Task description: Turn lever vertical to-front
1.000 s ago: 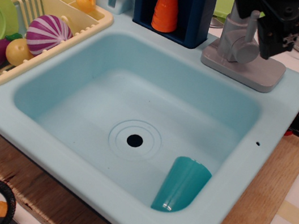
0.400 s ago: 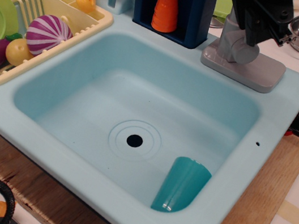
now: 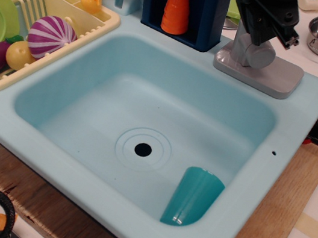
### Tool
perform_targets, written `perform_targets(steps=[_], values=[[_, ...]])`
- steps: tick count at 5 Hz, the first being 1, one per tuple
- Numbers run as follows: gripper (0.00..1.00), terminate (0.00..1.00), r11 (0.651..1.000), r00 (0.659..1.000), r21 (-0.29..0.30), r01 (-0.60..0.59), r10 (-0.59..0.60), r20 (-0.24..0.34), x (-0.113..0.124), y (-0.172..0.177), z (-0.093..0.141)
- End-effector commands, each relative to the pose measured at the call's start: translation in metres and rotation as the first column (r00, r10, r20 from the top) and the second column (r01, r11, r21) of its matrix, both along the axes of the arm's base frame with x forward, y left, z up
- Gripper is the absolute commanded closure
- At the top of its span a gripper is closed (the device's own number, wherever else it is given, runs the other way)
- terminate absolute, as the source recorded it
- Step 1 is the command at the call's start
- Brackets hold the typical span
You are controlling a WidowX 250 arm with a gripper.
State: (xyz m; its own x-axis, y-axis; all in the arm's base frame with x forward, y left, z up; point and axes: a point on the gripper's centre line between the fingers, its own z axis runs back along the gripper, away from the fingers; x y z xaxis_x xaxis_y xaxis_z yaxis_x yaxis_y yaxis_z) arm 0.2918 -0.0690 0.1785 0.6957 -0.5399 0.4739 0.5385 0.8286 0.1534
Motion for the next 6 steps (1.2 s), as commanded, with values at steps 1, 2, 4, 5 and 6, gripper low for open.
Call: perform_targets(steps=[1,2,4,5,6], values=[[1.0,0.0,0.999,0.999,-0.039,-0.035,0.033,-0.043,-0.02,0.003,-0.011],[1.0,0.0,0.995,0.996,-0.077,-0.066,0.06,-0.069,-0.031,0.009,-0.033],[1.0,0.0,0.984,0.989,-0.135,-0.113,0.099,-0.109,-0.042,0.023,-0.067],[1.0,0.0,0.978,0.983,-0.157,-0.137,0.115,-0.142,-0.046,0.028,-0.08],[1.0,0.0,0.972,0.976,-0.158,-0.173,0.147,-0.163,-0.055,0.034,-0.087]])
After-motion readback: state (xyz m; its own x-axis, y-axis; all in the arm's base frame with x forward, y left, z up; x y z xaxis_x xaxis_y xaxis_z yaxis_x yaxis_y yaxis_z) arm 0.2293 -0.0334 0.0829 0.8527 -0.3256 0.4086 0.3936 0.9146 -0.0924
